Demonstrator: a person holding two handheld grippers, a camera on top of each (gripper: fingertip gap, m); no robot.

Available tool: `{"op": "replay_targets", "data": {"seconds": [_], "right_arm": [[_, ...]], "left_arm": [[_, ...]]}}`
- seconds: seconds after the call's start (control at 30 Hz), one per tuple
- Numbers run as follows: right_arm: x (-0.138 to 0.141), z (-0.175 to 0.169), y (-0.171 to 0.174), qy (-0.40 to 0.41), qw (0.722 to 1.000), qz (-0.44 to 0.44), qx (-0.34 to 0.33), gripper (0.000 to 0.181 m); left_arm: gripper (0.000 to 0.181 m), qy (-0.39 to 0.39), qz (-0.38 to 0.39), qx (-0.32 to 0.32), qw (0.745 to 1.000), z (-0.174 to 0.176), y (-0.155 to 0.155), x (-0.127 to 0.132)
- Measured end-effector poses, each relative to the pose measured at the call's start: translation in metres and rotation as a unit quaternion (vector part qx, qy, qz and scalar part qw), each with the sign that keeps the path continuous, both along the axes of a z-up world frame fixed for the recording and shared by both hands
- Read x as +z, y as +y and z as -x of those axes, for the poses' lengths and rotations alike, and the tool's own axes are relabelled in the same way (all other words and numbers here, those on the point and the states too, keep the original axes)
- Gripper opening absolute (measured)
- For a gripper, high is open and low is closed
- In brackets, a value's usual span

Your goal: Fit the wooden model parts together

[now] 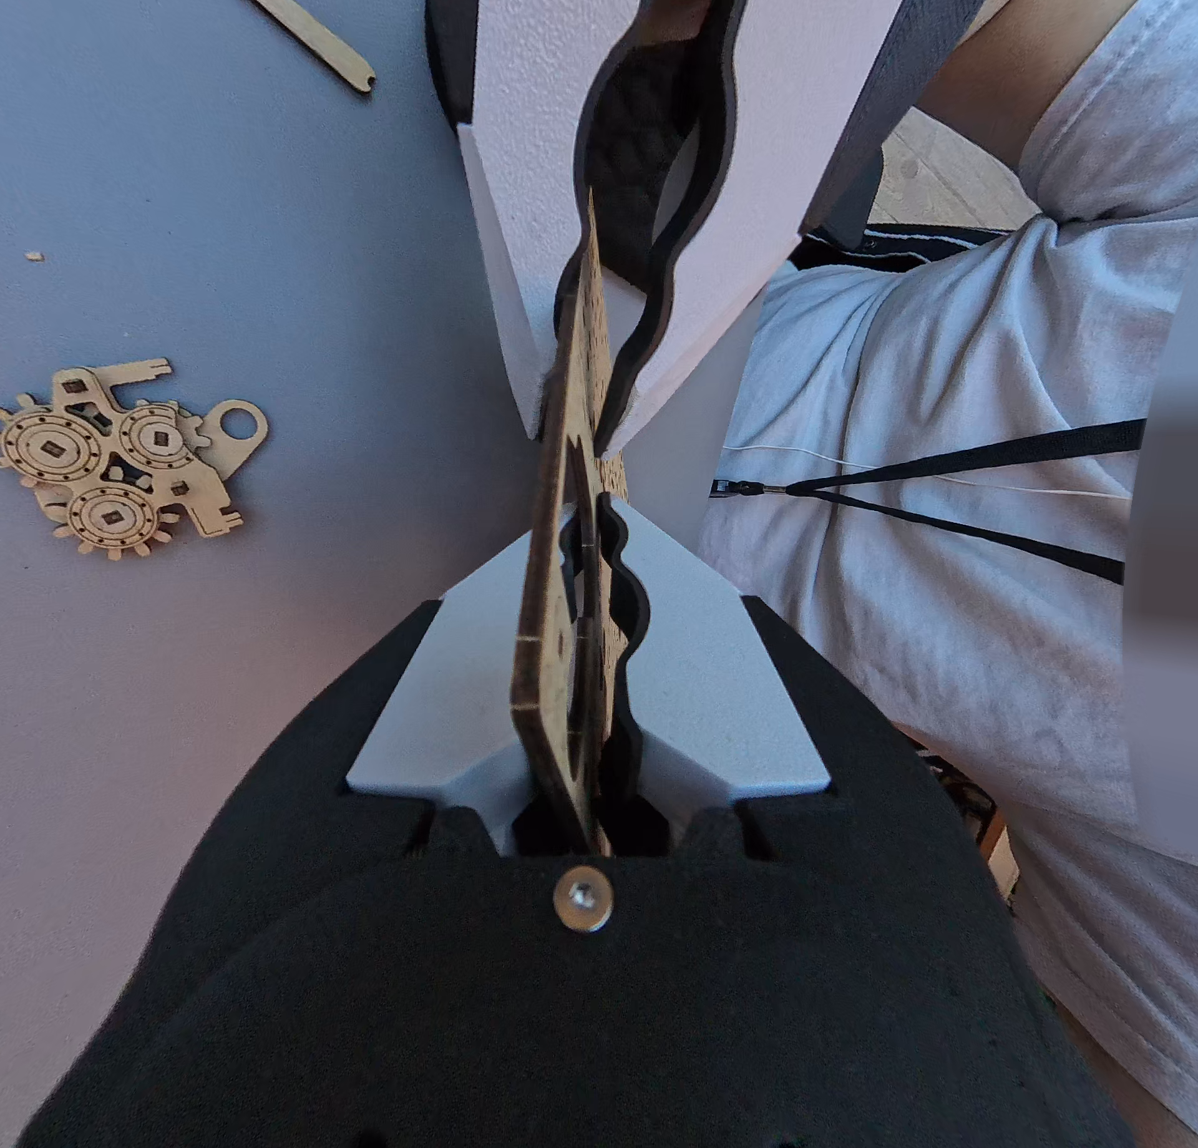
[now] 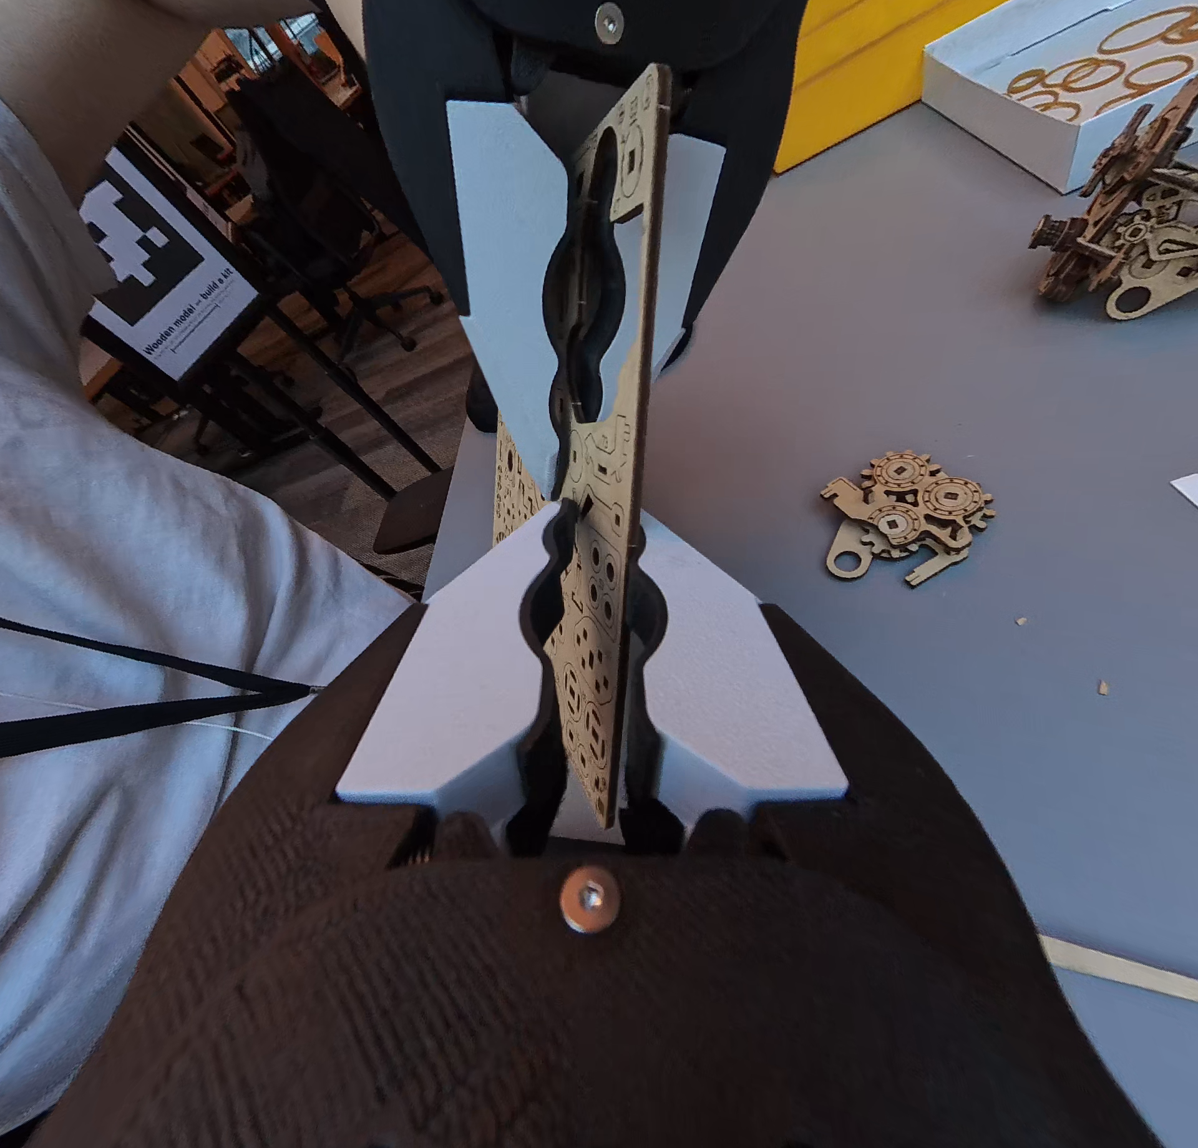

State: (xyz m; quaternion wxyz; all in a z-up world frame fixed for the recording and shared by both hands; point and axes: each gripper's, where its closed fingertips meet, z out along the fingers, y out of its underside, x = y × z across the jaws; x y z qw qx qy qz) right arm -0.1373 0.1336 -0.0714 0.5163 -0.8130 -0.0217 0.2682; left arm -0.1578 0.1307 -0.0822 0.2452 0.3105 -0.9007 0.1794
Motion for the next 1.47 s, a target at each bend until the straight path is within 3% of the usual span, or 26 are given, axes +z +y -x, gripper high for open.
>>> {"op": "replay_targets", "data": {"seconds": [0.13, 0.27, 0.87, 1.0, 1.13, 1.47], "right_arm": [[-0.004, -0.002, 0.002, -0.051, 0.999, 0.0, -0.011, 0.015], [0.001, 0.001, 0.002, -0.004, 1.0, -0.003, -0.004, 0.011], [-0.011, -0.002, 0.003, -0.092, 0.996, 0.014, -0.006, 0.016], [0.001, 0.007, -0.005, -0.119, 0.992, -0.035, 0.031, 0.013], [0.004, 0.003, -0.005, -0.131, 0.991, -0.034, 0.019, 0.016], [0.011, -0.002, -0.004, -0.005, 1.0, -0.03, 0.0, 0.019]], "left_arm": [[0.001, 0.002, -0.001, -0.008, 1.0, -0.001, 0.003, -0.001], [0.001, 0.002, 0.01, -0.011, 1.0, 0.001, 0.002, 0.001], [0.001, -0.001, 0.003, -0.002, 1.0, 0.0, 0.004, -0.007], [0.001, -0.005, 0.022, -0.041, 0.999, 0.007, -0.001, 0.001], [0.001, -0.011, 0.012, -0.047, 0.999, 0.007, -0.001, 0.002], [0.001, -0.007, 0.002, -0.03, 1.0, 0.005, 0.001, 0.0]]}}
